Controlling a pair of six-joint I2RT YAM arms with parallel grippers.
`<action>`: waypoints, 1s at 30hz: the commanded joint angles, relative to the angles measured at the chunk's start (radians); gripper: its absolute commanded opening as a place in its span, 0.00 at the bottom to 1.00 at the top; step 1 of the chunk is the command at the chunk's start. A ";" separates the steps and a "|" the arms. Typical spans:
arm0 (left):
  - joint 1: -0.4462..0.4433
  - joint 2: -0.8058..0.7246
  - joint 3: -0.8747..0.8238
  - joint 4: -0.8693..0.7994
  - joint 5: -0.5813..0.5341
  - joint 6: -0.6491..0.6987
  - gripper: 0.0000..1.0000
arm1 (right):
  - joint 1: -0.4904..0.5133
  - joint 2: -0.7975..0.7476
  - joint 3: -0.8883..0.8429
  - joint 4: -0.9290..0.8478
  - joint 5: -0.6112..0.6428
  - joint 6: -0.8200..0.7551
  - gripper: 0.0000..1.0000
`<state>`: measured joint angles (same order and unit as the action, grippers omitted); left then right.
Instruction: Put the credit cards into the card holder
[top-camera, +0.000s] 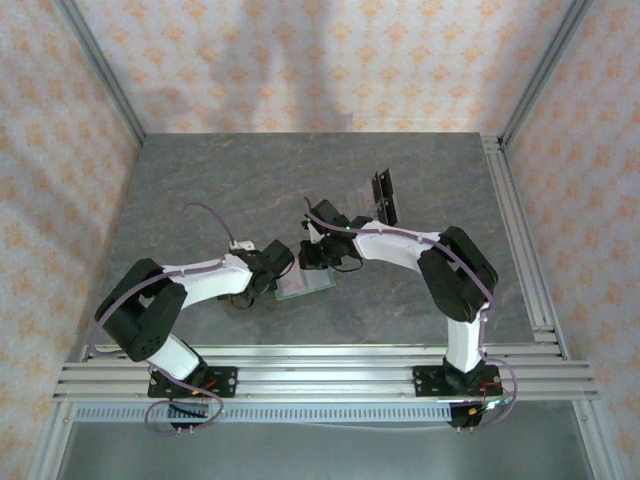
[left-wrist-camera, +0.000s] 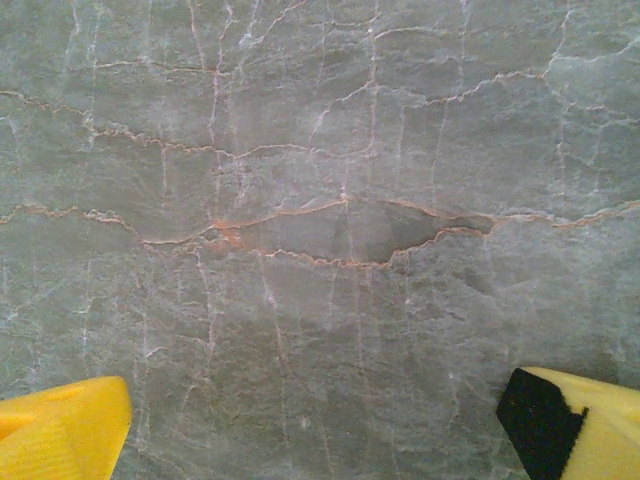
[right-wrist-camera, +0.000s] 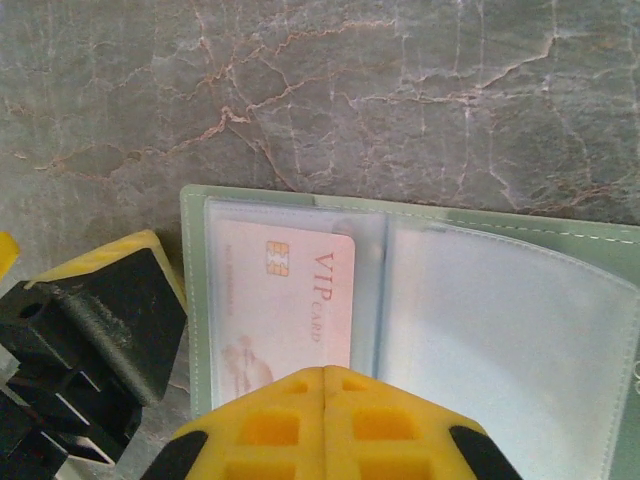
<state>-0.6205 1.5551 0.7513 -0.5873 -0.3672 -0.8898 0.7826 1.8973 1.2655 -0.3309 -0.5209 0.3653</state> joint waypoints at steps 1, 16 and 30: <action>-0.011 0.003 -0.006 0.024 0.013 -0.003 1.00 | -0.002 0.006 0.001 -0.020 0.025 -0.018 0.06; -0.013 -0.003 -0.004 0.020 0.013 -0.003 1.00 | 0.001 0.050 -0.012 0.008 0.024 -0.007 0.05; -0.015 -0.003 -0.003 0.019 0.012 -0.004 1.00 | 0.022 0.101 0.001 0.016 0.008 -0.002 0.05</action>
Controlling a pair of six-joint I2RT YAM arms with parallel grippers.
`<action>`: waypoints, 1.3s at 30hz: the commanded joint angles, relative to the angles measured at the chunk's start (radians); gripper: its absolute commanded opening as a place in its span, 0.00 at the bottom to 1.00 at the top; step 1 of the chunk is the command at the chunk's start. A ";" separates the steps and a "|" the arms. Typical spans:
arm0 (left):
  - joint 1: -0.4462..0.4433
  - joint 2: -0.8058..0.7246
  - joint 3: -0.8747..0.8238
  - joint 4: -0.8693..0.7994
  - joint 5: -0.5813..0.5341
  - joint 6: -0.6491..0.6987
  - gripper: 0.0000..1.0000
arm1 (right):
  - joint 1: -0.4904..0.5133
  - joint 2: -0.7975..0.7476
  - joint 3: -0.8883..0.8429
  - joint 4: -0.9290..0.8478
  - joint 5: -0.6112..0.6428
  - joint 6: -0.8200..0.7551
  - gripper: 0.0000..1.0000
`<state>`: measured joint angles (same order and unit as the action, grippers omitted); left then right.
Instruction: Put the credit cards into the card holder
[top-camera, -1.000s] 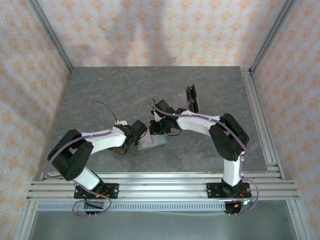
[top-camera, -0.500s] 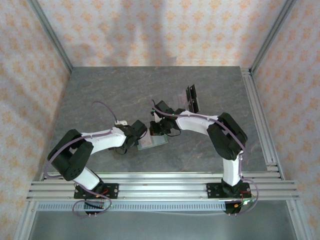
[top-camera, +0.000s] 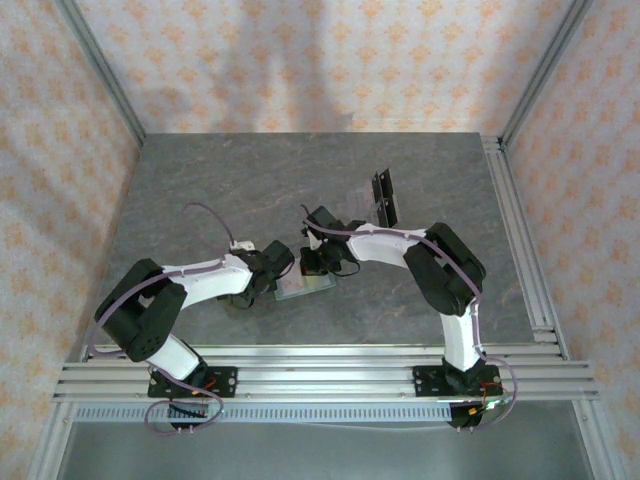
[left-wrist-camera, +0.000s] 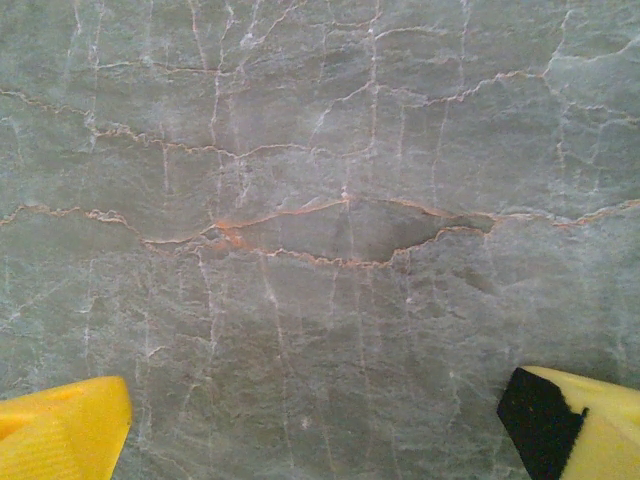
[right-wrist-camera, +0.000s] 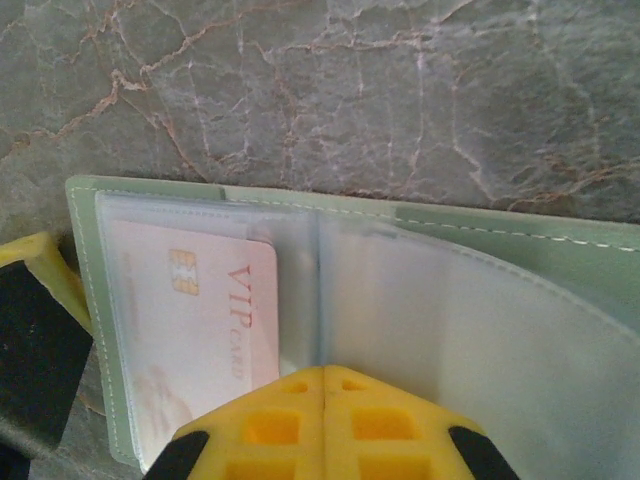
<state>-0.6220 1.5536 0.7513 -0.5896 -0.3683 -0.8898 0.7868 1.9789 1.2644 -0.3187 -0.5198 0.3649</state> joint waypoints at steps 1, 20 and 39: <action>-0.013 -0.001 -0.002 0.022 0.014 -0.004 1.00 | 0.021 0.022 0.004 0.004 0.005 -0.002 0.05; -0.015 0.007 0.002 0.021 0.017 0.002 1.00 | 0.017 -0.038 -0.040 0.000 0.053 -0.005 0.05; -0.015 0.019 0.042 0.022 0.017 0.037 1.00 | -0.008 -0.181 -0.225 0.116 0.044 0.088 0.05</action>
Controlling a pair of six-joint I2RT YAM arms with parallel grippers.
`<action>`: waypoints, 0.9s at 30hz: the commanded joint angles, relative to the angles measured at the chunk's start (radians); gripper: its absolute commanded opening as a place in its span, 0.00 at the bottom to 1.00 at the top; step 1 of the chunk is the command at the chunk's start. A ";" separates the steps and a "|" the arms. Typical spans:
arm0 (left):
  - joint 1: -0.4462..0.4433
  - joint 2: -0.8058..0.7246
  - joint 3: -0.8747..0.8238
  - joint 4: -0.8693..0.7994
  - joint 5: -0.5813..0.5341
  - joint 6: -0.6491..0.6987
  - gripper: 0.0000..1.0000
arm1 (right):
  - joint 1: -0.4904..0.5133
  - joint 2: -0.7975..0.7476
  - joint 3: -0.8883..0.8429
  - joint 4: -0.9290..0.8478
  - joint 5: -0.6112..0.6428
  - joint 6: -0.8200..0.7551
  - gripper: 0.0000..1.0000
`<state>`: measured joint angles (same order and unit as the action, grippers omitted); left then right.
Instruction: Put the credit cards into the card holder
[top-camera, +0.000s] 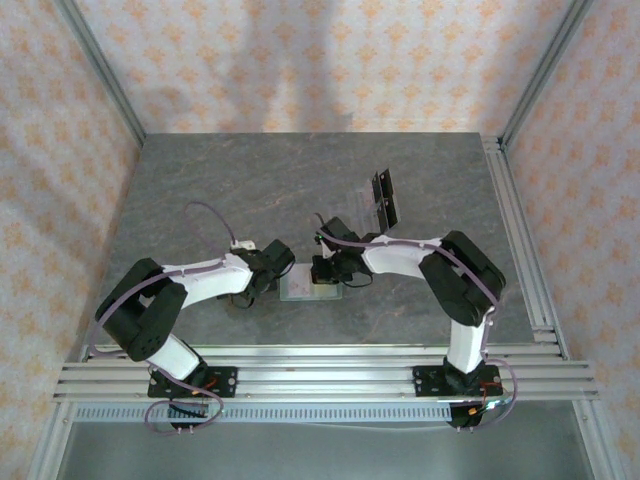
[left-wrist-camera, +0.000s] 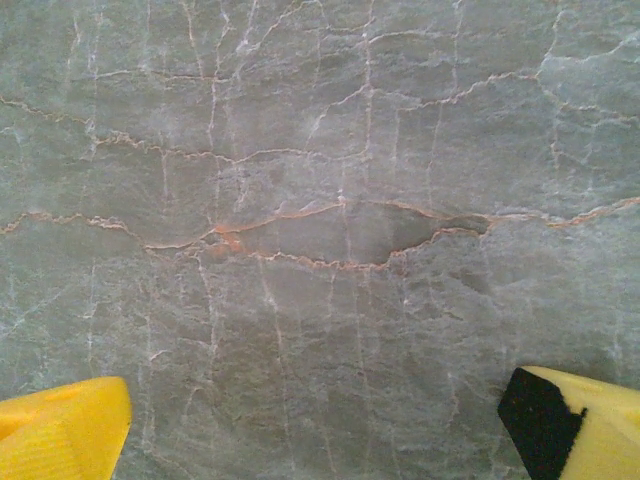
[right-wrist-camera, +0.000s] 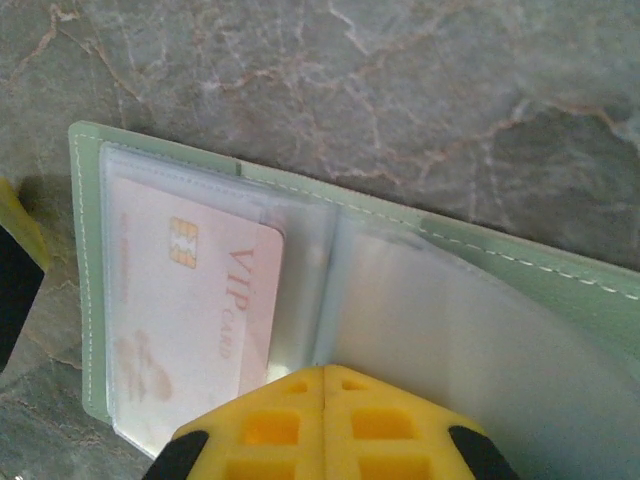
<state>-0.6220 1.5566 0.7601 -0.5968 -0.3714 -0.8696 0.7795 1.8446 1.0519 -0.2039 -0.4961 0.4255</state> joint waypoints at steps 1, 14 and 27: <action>-0.015 0.013 0.034 0.030 0.019 0.018 1.00 | 0.000 -0.056 -0.009 -0.003 0.021 0.027 0.05; -0.015 -0.051 0.028 0.015 0.012 0.018 1.00 | 0.005 -0.036 0.066 -0.045 0.013 0.005 0.05; -0.015 -0.070 0.029 0.008 0.012 0.020 1.00 | 0.033 0.032 0.078 -0.026 0.008 0.016 0.05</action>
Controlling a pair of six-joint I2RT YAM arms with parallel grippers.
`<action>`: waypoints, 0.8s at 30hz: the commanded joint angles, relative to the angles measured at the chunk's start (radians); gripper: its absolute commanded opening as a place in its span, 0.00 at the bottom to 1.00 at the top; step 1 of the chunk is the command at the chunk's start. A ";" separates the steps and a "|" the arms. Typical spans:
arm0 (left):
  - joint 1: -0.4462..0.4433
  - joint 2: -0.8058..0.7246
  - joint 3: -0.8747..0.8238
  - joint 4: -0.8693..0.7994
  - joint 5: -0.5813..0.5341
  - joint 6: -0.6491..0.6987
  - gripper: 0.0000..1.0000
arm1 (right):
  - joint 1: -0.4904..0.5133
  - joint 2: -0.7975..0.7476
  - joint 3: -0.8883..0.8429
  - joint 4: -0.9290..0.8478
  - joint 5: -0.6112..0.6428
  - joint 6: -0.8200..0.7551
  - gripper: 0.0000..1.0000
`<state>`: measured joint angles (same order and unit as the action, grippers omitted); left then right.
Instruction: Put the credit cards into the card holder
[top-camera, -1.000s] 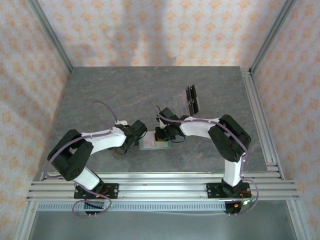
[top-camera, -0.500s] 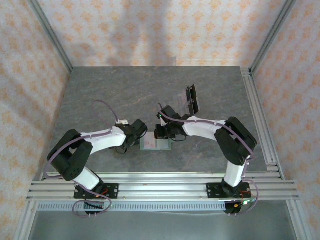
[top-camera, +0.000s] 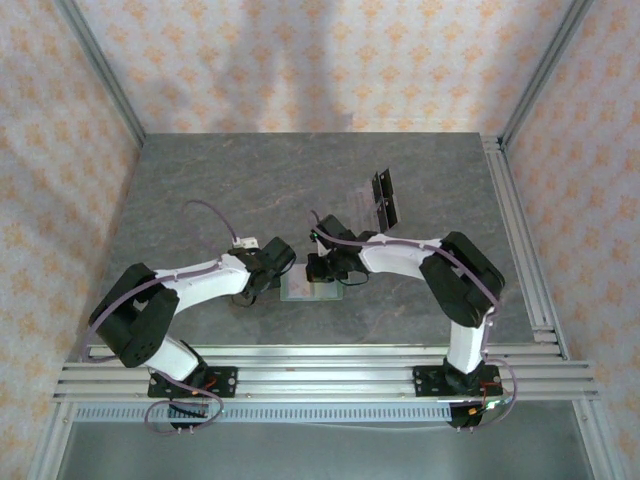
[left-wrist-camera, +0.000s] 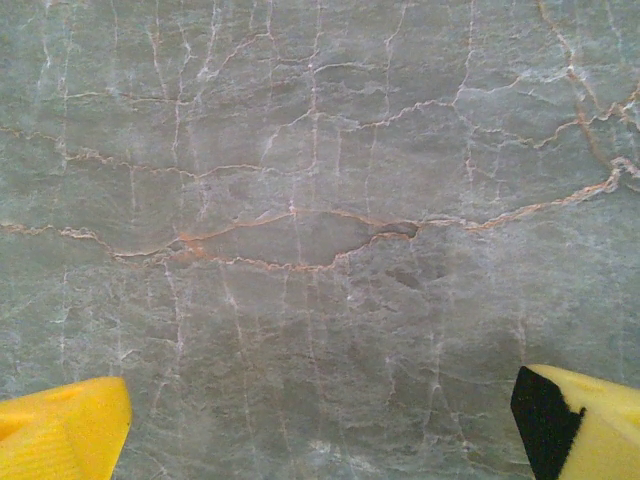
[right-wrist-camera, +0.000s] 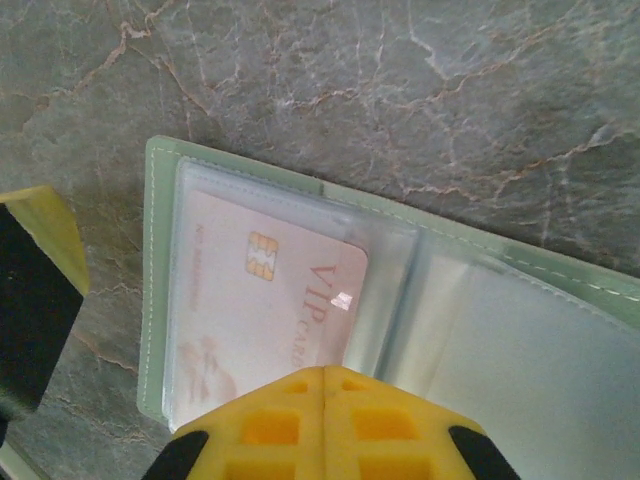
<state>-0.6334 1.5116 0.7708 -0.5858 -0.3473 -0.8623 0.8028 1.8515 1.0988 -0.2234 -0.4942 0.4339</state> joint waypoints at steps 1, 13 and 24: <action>-0.003 -0.025 0.017 -0.002 -0.012 0.013 1.00 | 0.011 0.031 0.038 -0.006 0.003 0.008 0.05; -0.005 -0.087 -0.011 0.059 0.028 0.030 1.00 | 0.010 -0.083 0.038 -0.044 0.017 0.003 0.14; -0.002 -0.161 -0.045 0.210 0.172 0.104 0.99 | -0.030 -0.267 -0.120 -0.065 0.099 0.034 0.35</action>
<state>-0.6334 1.3815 0.7513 -0.4435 -0.2245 -0.7937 0.7776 1.6260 1.0122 -0.2493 -0.4507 0.4561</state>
